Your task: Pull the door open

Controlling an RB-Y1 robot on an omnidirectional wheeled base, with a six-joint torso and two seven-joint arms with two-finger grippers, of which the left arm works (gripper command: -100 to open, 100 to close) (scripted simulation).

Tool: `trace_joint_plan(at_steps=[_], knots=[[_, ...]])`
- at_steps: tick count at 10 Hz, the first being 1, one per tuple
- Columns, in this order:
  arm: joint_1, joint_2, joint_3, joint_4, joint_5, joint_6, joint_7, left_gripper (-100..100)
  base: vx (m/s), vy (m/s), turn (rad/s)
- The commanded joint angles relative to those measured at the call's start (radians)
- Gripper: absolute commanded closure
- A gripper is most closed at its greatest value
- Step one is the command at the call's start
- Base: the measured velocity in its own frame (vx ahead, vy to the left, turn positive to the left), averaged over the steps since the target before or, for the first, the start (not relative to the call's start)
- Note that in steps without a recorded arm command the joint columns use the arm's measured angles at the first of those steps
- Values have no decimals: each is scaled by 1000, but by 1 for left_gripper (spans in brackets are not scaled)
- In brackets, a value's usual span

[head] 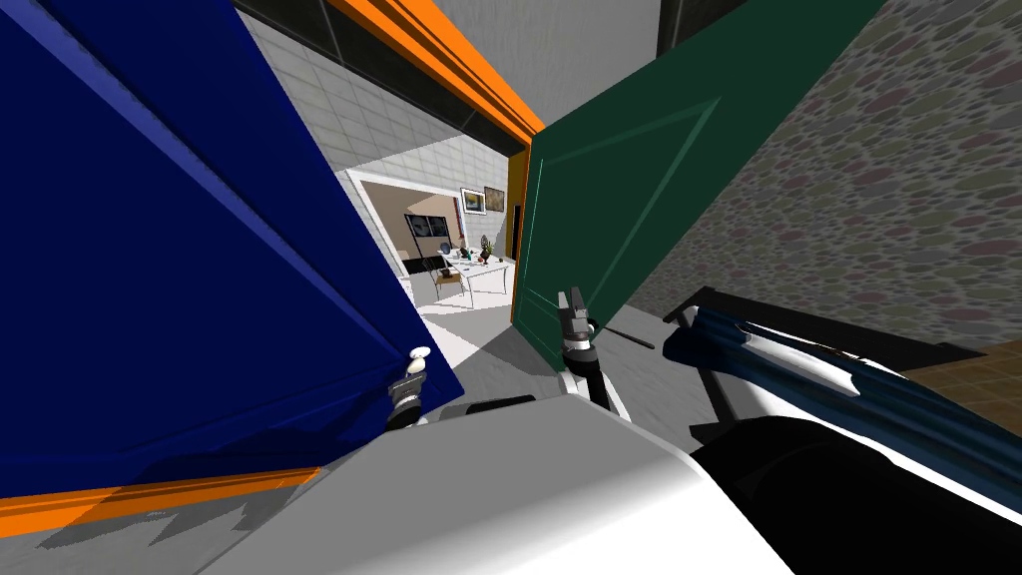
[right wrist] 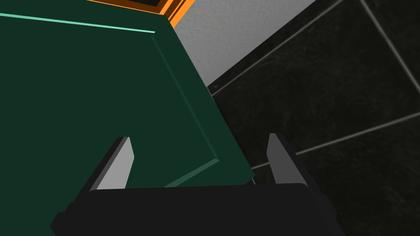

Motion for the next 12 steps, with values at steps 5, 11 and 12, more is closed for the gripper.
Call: trace_joint_plan(at_steps=[5, 11, 12], knots=[[-18, -29, -29, -35, 23, -1, 71, -100, -55, 4, -20], [-17, -41, -37, -50, 41, 3, 110, -100, -19, 5, -3], [-17, -46, -40, -56, 48, 5, 127, -100, -91, 16, -43]])
